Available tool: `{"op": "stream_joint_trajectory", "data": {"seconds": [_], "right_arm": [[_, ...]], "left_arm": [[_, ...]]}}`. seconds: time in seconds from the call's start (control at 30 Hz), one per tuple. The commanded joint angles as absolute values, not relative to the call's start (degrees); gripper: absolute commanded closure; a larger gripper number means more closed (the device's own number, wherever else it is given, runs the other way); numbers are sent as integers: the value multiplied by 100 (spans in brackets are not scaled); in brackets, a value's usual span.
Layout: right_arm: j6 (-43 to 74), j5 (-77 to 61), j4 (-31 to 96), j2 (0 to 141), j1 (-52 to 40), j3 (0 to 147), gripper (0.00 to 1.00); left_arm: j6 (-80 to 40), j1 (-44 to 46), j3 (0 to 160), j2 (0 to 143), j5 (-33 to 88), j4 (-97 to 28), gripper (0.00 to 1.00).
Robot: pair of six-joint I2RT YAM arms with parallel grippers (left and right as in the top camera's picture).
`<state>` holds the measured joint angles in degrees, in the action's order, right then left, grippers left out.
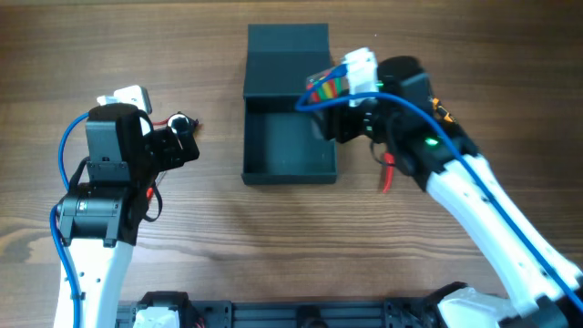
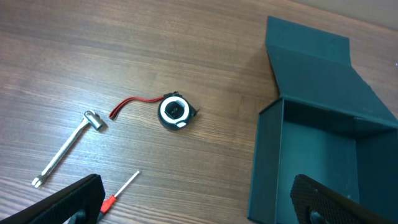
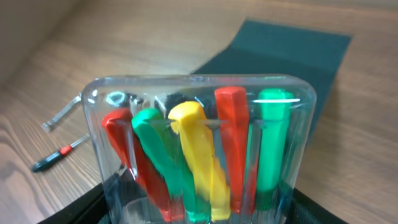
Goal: Pack container
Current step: 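Carry the screwdriver case into the green box and lower it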
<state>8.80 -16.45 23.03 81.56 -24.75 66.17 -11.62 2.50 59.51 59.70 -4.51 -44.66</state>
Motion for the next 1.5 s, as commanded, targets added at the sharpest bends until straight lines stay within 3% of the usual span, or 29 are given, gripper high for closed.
{"op": "stream_joint_trajectory", "data": {"seconds": [0.0, 0.13, 0.47, 0.73, 0.87, 1.27, 1.47], "right_arm": [[961, -1457, 1920, 8875, -2755, 6729, 96], [805, -1459, 1551, 9561, -3089, 6729, 96], [-1262, -1861, 211, 11034, -3454, 6729, 96], [-2731, -1949, -582, 11469, -3444, 6729, 96], [-2696, -1931, -598, 11469, -3441, 6729, 96], [-2679, -1378, 121, 10694, -3201, 6783, 96], [-3385, -976, 2694, 10606, -3201, 7793, 96]], "left_arm": [[-1070, 211, 6049, 5970, -482, -4464, 0], [-1070, 211, 6049, 5970, -484, -4464, 0], [-1070, 211, 6049, 5970, -482, -4464, 0], [-1070, 211, 6049, 5970, -482, -4464, 0], [-1070, 211, 6049, 5970, -482, -4464, 0], [-1070, 211, 6049, 5970, -484, -4464, 0], [-1070, 211, 6049, 5970, -482, -4464, 0]]}}
